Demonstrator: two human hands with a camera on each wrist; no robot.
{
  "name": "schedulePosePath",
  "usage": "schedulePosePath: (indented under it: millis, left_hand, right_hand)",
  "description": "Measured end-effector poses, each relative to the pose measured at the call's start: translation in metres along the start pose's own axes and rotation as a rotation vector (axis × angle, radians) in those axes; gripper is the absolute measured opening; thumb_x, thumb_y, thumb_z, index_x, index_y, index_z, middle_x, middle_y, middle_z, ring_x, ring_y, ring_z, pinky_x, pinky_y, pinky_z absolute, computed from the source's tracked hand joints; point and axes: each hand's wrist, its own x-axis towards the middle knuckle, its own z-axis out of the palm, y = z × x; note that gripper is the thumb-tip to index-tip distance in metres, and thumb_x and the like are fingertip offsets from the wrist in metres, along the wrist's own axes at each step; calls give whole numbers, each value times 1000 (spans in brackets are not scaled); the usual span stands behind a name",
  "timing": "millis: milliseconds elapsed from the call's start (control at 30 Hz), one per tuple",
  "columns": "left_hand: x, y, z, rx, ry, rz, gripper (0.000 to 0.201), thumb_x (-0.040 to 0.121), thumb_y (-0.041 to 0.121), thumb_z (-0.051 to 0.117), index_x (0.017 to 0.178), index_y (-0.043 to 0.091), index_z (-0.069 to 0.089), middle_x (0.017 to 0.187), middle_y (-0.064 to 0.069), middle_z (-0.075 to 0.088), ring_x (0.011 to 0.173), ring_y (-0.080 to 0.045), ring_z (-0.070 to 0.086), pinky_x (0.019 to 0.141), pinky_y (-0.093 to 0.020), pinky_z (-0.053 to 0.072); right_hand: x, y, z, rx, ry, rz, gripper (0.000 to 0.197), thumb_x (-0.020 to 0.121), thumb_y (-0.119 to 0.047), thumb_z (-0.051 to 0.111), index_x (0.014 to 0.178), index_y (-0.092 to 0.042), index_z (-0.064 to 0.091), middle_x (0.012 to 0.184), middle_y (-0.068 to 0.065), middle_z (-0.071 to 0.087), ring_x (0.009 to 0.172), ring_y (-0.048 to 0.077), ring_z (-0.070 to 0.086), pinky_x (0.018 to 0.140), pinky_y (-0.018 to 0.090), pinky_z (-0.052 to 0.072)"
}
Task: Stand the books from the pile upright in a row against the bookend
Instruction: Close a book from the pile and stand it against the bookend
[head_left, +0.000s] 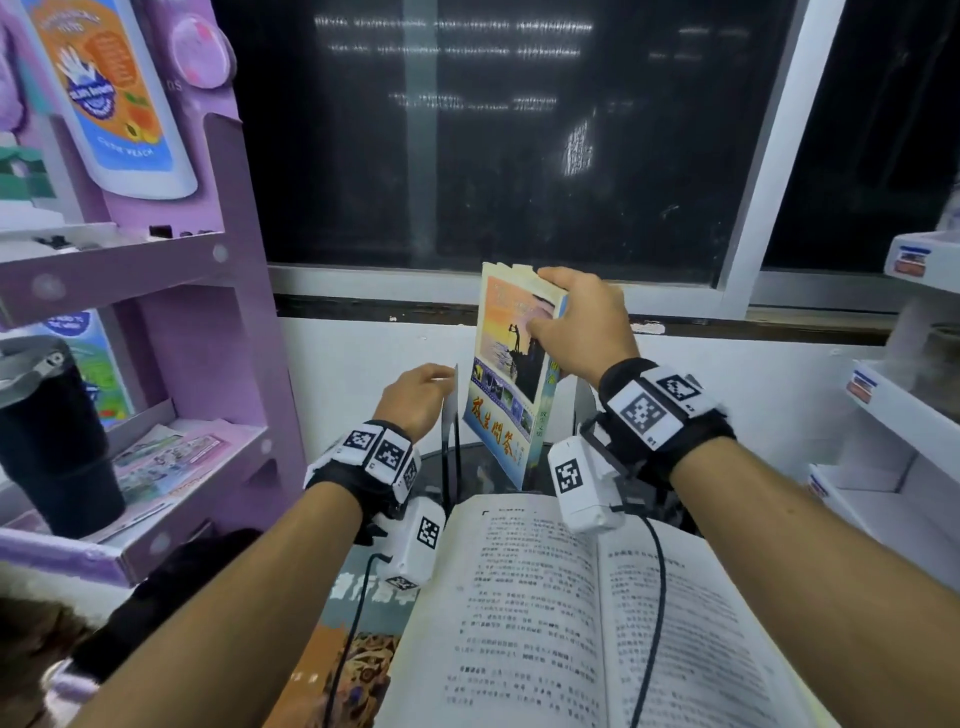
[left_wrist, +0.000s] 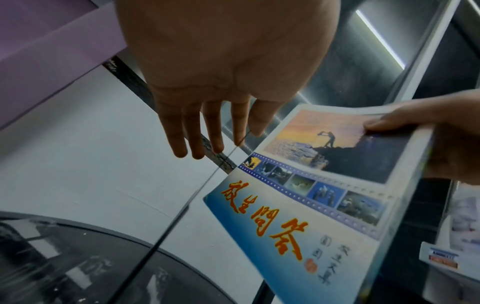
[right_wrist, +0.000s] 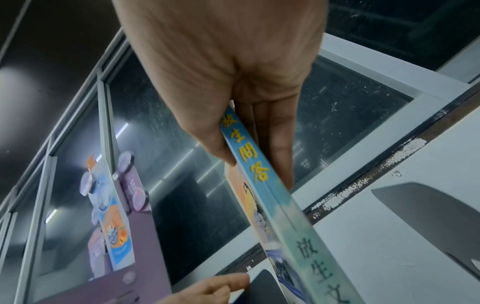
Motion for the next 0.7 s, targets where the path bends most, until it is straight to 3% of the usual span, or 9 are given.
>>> schedulePosePath:
  millis: [167, 267, 367, 533, 633, 700]
  left_hand:
    - [-1, -4, 0, -172, -4, -9, 24, 92, 16, 51, 111, 22, 64, 101, -6, 69, 83, -26, 66, 78, -45, 56]
    - [-5, -4, 0, -233, -8, -3, 24, 94, 12, 50, 111, 20, 64, 90, -5, 66, 70, -22, 62, 60, -35, 57]
    - [-6, -7, 0, -252, 4, -3, 27, 95, 14, 50, 115, 22, 66, 100, -8, 68, 73, -24, 63, 61, -39, 58]
    - [-4, -10, 0, -261, 6, -9, 31, 95, 18, 52, 124, 21, 64, 109, -11, 67, 77, -27, 64, 58, -38, 59]
    - [-2, -12, 0, -280, 1, -12, 31, 94, 19, 54, 123, 22, 65, 109, -13, 68, 75, -26, 65, 57, -37, 58]
    - [-1, -13, -1, -294, -6, -17, 31, 94, 20, 54, 122, 22, 65, 109, -13, 68, 75, -27, 66, 57, -36, 57]
  right_hand:
    - [5, 12, 33, -46, -78, 27, 50, 88, -17, 61, 137, -21, 54, 129, 5, 62, 110, 28, 62, 88, 46, 56]
    - [8, 19, 51, -85, -149, 35, 49, 88, -19, 60, 137, -23, 54, 128, 6, 63, 111, 30, 62, 93, 43, 53]
    - [8, 27, 64, -121, -199, 50, 50, 90, -20, 60, 140, -25, 51, 132, 5, 60, 113, 28, 60, 95, 33, 48]
    - [8, 27, 75, -149, -288, 27, 52, 89, -21, 60, 140, -24, 50, 133, 11, 58, 110, 32, 60, 94, 39, 51]
    - [7, 27, 78, -143, -345, 18, 52, 90, -24, 60, 140, -24, 50, 138, 10, 54, 123, 28, 51, 95, 34, 46]
    - [5, 25, 78, -114, -386, 2, 48, 91, -25, 60, 138, -22, 52, 135, 9, 56, 119, 27, 53, 89, 35, 50]
